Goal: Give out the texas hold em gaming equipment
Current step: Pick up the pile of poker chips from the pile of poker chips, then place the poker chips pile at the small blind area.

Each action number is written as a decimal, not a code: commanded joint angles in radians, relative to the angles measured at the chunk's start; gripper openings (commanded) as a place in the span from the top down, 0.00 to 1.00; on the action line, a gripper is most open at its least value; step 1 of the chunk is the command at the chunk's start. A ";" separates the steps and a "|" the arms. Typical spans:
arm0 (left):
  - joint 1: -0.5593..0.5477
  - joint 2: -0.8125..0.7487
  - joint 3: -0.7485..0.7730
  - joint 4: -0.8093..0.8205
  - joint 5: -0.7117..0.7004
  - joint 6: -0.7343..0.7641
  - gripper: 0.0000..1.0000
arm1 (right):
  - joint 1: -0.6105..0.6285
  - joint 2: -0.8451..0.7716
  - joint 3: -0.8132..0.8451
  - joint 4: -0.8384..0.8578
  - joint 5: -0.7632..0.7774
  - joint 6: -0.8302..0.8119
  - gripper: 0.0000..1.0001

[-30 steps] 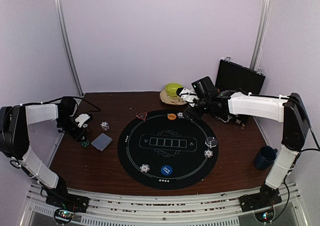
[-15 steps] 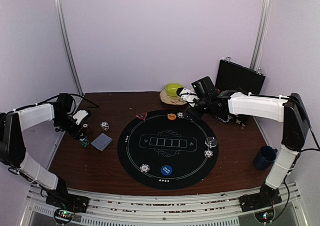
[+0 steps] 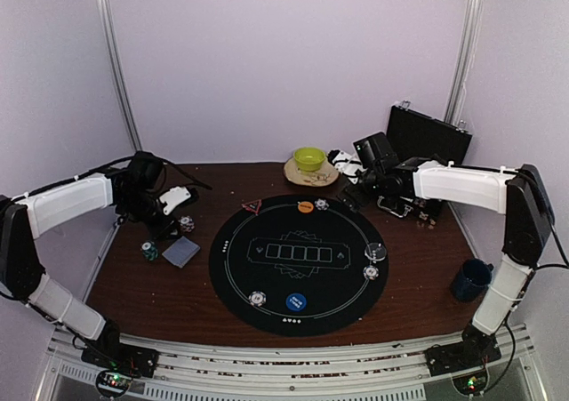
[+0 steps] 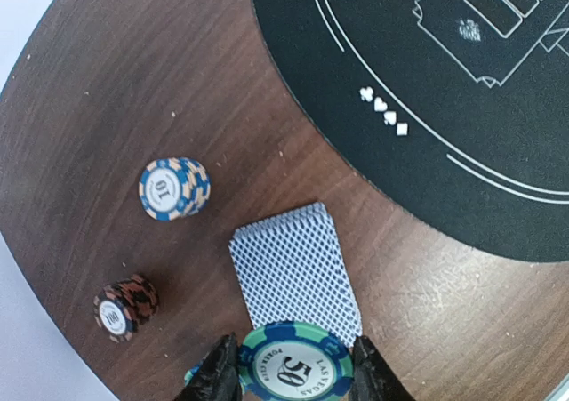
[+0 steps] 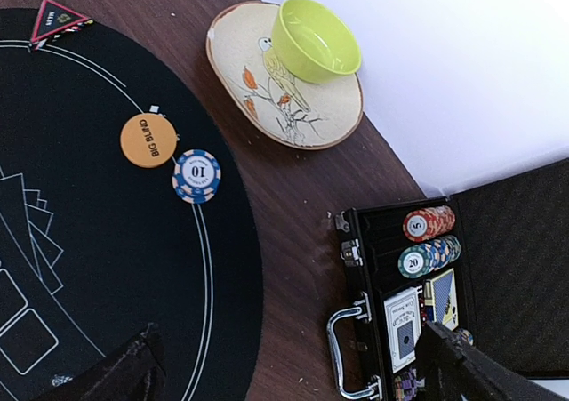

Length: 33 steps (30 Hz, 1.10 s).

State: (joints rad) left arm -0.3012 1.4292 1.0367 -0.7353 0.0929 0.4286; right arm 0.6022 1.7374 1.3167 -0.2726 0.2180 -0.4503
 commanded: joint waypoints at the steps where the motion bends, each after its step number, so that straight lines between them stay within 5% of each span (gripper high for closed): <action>1: -0.035 0.059 0.058 -0.023 0.062 0.063 0.73 | -0.012 -0.044 -0.016 0.020 -0.001 -0.015 0.00; 14: -0.404 0.304 0.202 -0.015 0.151 0.146 0.73 | -0.138 -0.073 -0.061 0.050 -0.066 -0.057 0.00; 24: -0.559 0.501 0.392 0.005 0.175 0.156 0.73 | -0.155 -0.050 -0.067 0.057 -0.056 -0.072 0.00; 33: -0.656 0.590 0.414 0.036 0.141 0.149 0.72 | -0.169 -0.075 -0.073 0.075 -0.048 -0.064 0.00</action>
State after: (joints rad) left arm -0.9371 1.9934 1.4292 -0.7311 0.2424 0.5709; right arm 0.4442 1.6936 1.2560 -0.2264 0.1585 -0.5182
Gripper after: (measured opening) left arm 0.382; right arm 0.999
